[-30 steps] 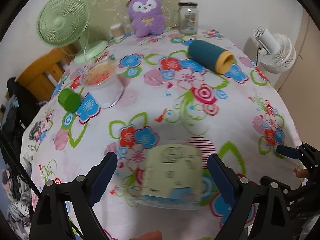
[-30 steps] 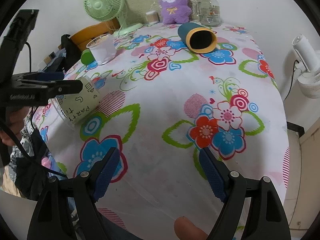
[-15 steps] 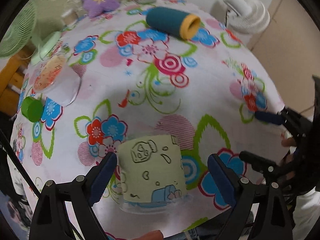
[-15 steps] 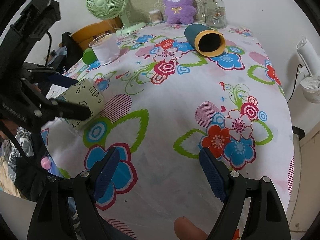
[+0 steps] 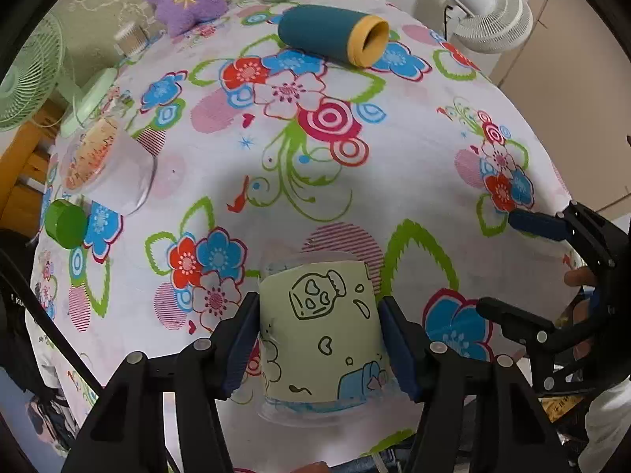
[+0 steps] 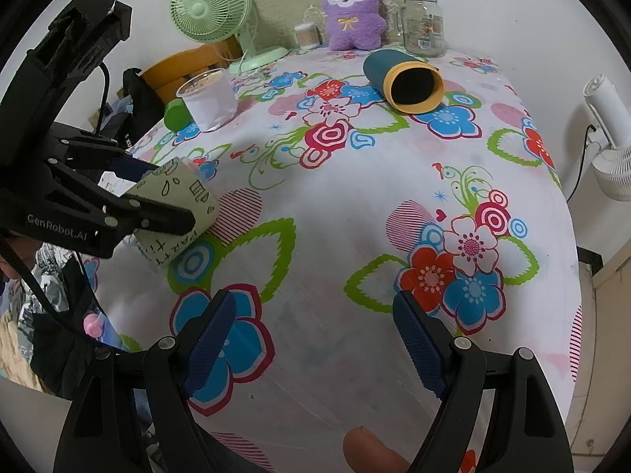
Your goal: Flip cup upside down
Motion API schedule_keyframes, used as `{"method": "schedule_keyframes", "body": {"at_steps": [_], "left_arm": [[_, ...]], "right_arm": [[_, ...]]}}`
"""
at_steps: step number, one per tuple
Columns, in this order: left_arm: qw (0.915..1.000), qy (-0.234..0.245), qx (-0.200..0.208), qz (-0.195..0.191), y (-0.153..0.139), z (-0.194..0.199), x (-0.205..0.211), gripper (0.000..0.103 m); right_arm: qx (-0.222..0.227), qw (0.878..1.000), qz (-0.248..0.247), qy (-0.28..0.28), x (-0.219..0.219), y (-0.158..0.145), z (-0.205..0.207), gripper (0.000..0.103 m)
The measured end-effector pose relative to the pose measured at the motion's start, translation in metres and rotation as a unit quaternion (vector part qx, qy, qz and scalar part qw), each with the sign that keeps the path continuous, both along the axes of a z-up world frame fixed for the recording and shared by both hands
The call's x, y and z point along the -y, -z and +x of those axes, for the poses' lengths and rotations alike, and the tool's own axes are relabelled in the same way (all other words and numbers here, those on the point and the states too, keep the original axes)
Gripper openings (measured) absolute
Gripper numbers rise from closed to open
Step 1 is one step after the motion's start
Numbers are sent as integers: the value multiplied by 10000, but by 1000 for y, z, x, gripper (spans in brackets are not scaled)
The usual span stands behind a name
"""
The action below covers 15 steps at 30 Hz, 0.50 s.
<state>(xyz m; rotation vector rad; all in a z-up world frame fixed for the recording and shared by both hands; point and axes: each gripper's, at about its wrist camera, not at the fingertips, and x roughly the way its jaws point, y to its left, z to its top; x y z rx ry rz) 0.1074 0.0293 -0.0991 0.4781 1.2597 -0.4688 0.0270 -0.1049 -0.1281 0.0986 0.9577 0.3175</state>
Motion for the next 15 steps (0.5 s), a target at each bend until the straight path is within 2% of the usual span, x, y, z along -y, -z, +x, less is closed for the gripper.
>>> {"method": "schedule_keyframes", "body": {"at_steps": [3, 9, 13, 15], "left_arm": [[9998, -104, 155, -89, -5, 2, -3, 62], [9946, -451, 815, -456, -25, 4, -15, 62], [9841, -805, 1438, -660, -34, 2, -27, 62], [9741, -995, 1887, -751, -38, -3, -34, 62]], "right_arm": [[24, 10000, -3, 12, 2, 0, -1, 84], [86, 9999, -49, 34, 2, -2, -2, 84], [133, 9999, -71, 44, 0, -5, -1, 84], [178, 9998, -72, 40, -2, -7, -1, 84]]}}
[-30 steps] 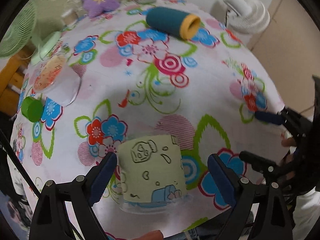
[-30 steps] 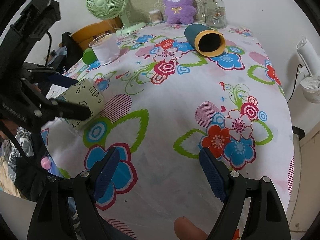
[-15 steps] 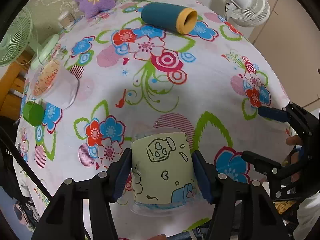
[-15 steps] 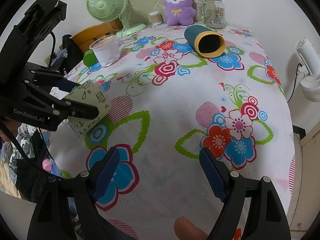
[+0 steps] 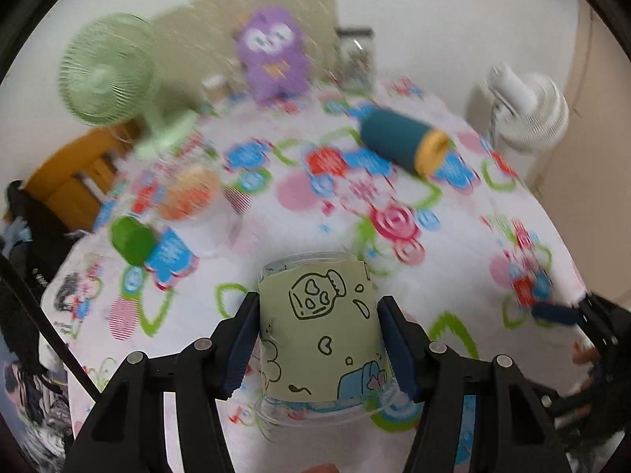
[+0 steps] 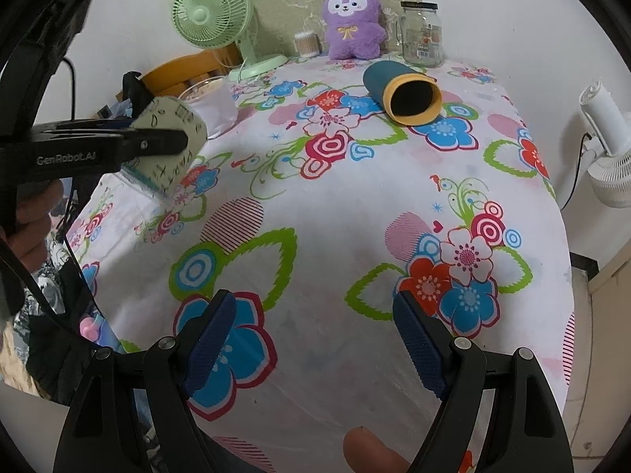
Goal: Flip cup upside down
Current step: 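Lower the cup with the left gripper and stand it on the tablecloth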
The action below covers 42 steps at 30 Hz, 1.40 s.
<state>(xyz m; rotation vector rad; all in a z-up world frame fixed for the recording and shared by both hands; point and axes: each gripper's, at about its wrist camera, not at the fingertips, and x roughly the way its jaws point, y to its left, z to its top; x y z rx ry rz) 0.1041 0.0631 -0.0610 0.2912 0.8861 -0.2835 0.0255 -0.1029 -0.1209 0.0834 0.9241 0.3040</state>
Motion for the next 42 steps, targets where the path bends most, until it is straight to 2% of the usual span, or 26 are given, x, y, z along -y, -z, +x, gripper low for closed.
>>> {"method": "schedule_keyframes", "body": {"at_steps": [5, 9, 15, 18, 24, 31, 34, 37, 40, 42], "left_arm": [[9955, -291, 874, -231, -3, -15, -10, 62], [9825, -459, 1785, -253, 6, -32, -10, 62], [9716, -535, 2265, -422, 27, -56, -8, 62], [9720, -528, 2240, -479, 37, -69, -7, 63], [9778, -559, 1967, -450, 53, -77, -6, 63], [9759, -516, 2097, -317, 63, -98, -6, 64], [9800, -501, 1901, -319, 69, -102, -9, 66], [9838, -515, 1674, -393, 70, -102, -12, 72], [9836, -569, 1653, -439, 64, -102, -15, 83], [9837, -591, 1637, -445, 61, -102, -16, 85]], "right_arm": [[198, 9998, -53, -38, -8, -8, -1, 84], [307, 9995, -64, -78, -14, -11, -4, 84], [360, 9993, -86, -53, -15, -11, -9, 84], [360, 9993, -88, -20, -13, -10, -12, 84], [366, 9993, -84, 7, -9, -10, -17, 84], [378, 9993, -27, 17, -8, -10, -21, 84], [378, 9993, -33, 9, -8, -10, -22, 84], [391, 9992, -27, -3, -8, -11, -23, 84], [397, 9992, 3, -62, -10, -12, -24, 84], [405, 9991, -3, -94, -12, -13, -25, 84]]}}
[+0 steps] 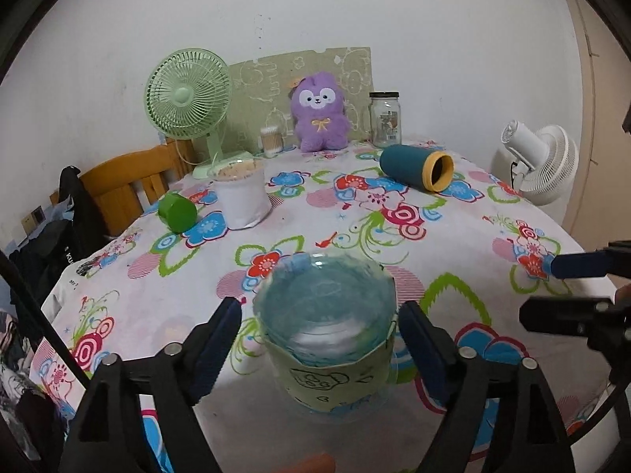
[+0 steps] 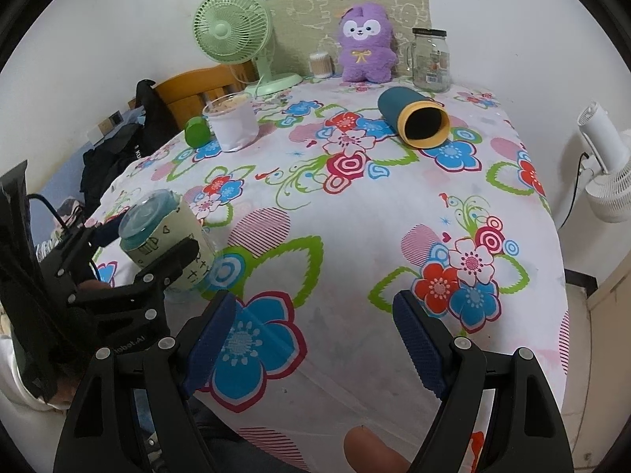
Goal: Flip cup upside down
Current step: 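Lower the cup with the left gripper and stand it on the tablecloth, then open the left gripper and pull back from the standing cup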
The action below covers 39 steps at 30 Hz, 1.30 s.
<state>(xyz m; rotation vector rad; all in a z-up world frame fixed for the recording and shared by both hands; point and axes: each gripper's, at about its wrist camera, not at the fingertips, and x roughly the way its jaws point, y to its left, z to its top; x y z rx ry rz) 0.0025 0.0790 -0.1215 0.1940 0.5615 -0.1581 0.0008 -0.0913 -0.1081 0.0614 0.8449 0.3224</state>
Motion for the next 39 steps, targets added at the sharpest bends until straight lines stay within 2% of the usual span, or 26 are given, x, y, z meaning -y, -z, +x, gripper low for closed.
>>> {"method": "schedule_keyframes", "body": {"at_steps": [11, 20, 26, 28, 39], "left_arm": [[9990, -190, -413, -1, -14, 9, -8, 90], [9968, -205, -752, -154, -43, 11, -21, 91], [9941, -244, -1033, -242, -59, 12, -34, 91], [9935, -250, -1074, -276, -64, 10, -40, 91], [9923, -215, -1181, -309, -75, 8, -60, 91]], "right_arm": [[99, 9999, -32, -83, -4, -13, 1, 84], [219, 9997, -34, -55, -11, -32, 1, 84], [291, 9993, -219, -4, -27, -46, -2, 85], [323, 9992, -251, 25, -31, -50, -3, 90], [594, 9965, -436, 398, -56, -69, -16, 91]]}}
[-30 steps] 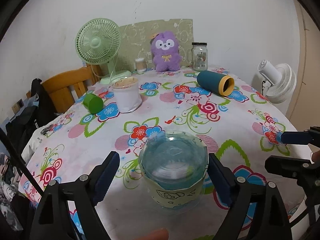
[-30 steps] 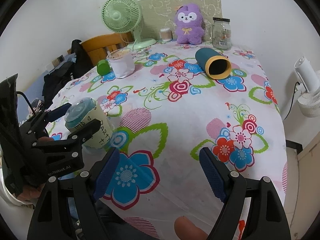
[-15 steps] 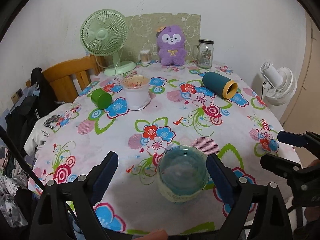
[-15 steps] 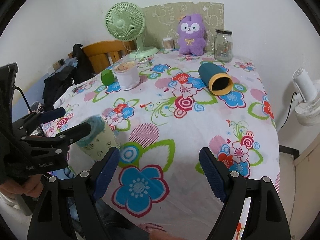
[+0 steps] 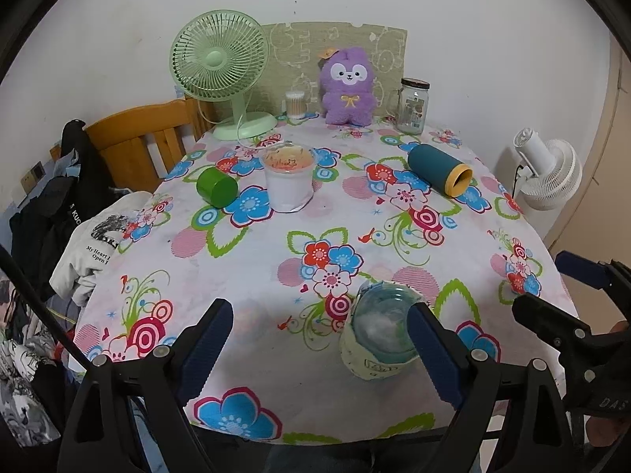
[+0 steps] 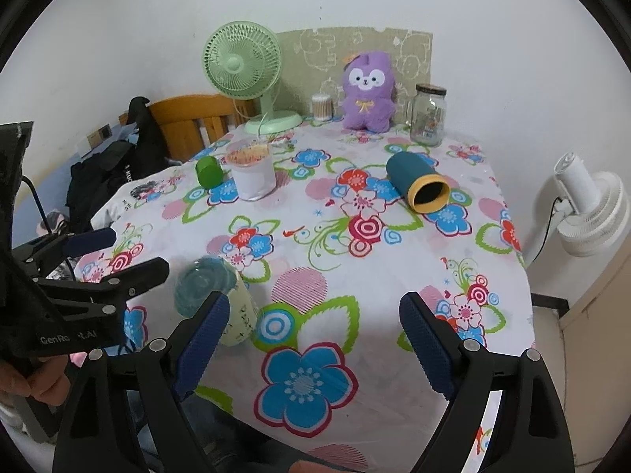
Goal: Flip cup upside down
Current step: 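Open the left gripper and pull back from the standing cup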
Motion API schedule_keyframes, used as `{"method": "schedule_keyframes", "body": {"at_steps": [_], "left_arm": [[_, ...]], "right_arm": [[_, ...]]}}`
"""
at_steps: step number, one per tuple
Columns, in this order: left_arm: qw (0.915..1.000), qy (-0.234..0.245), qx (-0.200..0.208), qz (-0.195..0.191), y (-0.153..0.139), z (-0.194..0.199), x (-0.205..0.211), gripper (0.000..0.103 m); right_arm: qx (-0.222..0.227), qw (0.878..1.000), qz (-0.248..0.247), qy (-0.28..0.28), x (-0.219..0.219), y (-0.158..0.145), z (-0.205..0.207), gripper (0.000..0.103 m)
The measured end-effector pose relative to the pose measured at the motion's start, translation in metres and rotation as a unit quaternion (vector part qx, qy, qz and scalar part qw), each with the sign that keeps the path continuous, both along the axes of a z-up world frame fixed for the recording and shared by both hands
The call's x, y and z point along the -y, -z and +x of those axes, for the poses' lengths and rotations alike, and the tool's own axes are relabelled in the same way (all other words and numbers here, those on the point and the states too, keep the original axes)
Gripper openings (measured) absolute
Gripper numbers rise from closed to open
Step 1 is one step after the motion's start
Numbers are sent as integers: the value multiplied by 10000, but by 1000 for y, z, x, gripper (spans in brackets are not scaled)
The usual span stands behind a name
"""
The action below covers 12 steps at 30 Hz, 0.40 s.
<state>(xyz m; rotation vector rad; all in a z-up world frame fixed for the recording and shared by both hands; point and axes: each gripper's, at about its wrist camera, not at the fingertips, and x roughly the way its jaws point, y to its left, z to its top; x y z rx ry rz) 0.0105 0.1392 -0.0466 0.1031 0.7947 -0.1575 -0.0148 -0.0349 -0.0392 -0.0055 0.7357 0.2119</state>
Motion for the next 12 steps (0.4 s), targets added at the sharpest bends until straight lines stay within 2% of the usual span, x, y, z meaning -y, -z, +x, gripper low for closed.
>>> {"method": "schedule_keyframes", "body": {"at_steps": [2, 12], "left_arm": [[10000, 7, -9, 2, -1, 0, -2, 91], [10000, 1, 20, -27, -1, 0, -10, 91]], "right_arm": [[42, 10000, -22, 11, -5, -1, -2, 96], [4, 10000, 62, 78, -11, -1, -3, 96]]}}
